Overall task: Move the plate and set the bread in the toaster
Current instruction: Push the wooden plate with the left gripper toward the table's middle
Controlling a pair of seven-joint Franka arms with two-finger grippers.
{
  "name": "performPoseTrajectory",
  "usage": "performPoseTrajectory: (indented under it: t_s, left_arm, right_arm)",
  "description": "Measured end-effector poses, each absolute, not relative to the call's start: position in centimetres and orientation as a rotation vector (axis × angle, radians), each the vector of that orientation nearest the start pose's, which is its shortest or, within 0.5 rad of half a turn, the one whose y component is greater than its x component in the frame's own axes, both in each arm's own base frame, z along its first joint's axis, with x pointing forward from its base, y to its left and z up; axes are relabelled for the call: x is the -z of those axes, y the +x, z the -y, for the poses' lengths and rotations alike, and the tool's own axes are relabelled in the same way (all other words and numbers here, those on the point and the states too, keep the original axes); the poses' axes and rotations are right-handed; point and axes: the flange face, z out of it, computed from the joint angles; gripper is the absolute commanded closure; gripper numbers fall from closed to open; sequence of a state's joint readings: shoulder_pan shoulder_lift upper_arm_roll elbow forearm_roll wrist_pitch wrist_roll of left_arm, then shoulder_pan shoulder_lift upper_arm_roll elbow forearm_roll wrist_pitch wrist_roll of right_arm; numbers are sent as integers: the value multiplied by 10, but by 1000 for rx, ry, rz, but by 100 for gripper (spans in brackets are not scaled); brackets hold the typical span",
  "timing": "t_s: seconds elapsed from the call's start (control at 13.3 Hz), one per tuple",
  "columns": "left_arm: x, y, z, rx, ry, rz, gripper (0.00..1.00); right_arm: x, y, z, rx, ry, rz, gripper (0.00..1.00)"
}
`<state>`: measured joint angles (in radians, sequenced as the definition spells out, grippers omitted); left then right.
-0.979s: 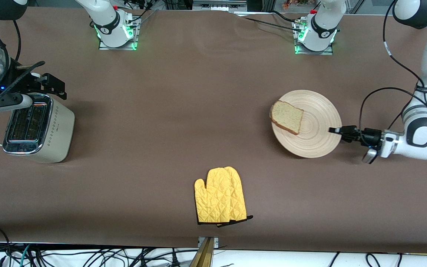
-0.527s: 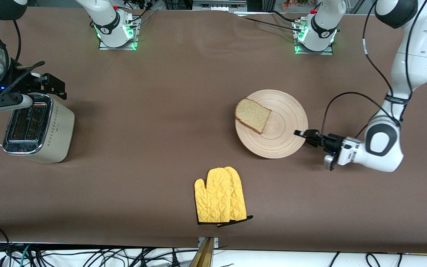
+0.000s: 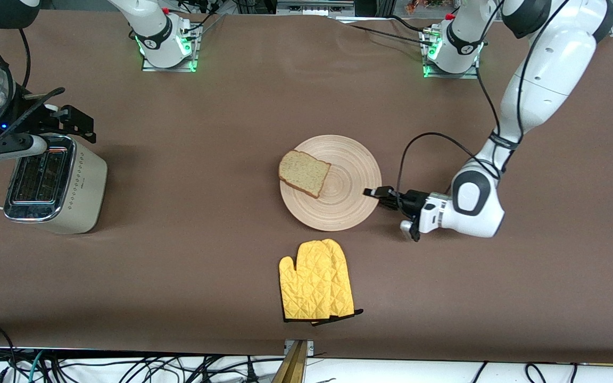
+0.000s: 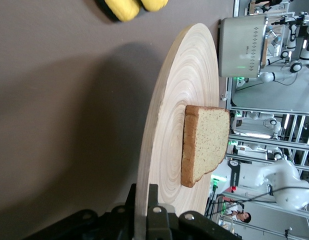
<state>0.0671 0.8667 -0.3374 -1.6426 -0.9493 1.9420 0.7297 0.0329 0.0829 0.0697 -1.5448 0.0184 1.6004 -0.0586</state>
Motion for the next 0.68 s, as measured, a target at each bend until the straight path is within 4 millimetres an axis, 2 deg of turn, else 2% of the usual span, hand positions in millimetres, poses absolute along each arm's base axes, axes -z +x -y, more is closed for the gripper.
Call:
performPoseTrajectory:
  t_s: [0.3,0.45,0.53,0.68]
  left_arm:
    - [-113,599,221,321,1995,292,98]
    - [-106,596,220,331,1996,284,59]
    - [-105,597,218,330,1997,282,1]
    - [-105,599,214,325,1998,278,0]
  right_arm:
    - [-589,580,-58,-51,-3108,241,0]
    - [-589,580,-56,-55,-3109,235,0]
    - [-589,580,-55,-56,-3110,234,0]
    - [-589,580,-55,-56,-3110,233,0]
